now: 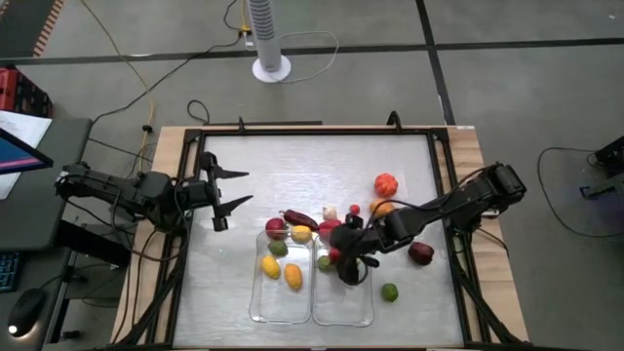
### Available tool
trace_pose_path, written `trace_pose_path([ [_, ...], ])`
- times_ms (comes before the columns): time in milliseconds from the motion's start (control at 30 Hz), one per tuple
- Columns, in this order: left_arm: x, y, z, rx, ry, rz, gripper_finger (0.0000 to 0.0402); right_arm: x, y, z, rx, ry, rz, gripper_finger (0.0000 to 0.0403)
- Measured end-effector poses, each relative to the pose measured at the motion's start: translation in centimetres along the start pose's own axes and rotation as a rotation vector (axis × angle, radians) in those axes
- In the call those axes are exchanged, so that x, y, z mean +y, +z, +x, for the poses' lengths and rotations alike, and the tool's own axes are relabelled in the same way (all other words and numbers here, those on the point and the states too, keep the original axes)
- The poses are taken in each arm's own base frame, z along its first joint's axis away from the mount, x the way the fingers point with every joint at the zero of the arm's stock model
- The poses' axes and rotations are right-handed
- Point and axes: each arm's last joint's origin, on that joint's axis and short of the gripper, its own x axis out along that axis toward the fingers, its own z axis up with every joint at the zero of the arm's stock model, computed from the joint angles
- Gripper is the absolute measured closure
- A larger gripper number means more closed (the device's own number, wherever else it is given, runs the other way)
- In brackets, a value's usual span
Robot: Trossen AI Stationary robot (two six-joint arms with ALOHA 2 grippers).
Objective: Sort produce into baskets
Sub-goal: Put the top bell pepper into the right transparent bin, then put the potato into the right transparent bin
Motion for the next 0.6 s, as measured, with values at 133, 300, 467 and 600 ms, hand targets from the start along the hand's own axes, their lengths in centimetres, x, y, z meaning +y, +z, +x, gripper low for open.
trace_pose_path([
  [133,0.0,0.0,0.0,0.000,0.000,-0.007,0.0162,-0.6,-0.5,-0.6,0.064,-0.046,0.007,0.0032],
  [300,0.0,0.0,0.0,0.001,0.000,-0.007,0.0162,-1.1,0.7,-3.3,-0.042,-0.157,-0.030,0.0025],
  [467,0.0,-0.1,0.0,0.009,-0.003,-0.002,0.0162,-3.7,0.4,-6.6,-0.026,-0.351,-0.006,0.0033],
  [600,0.0,-0.1,0.0,0.010,-0.003,-0.002,0.0162,-6.9,-1.2,-7.2,0.111,-0.509,0.084,0.0039],
])
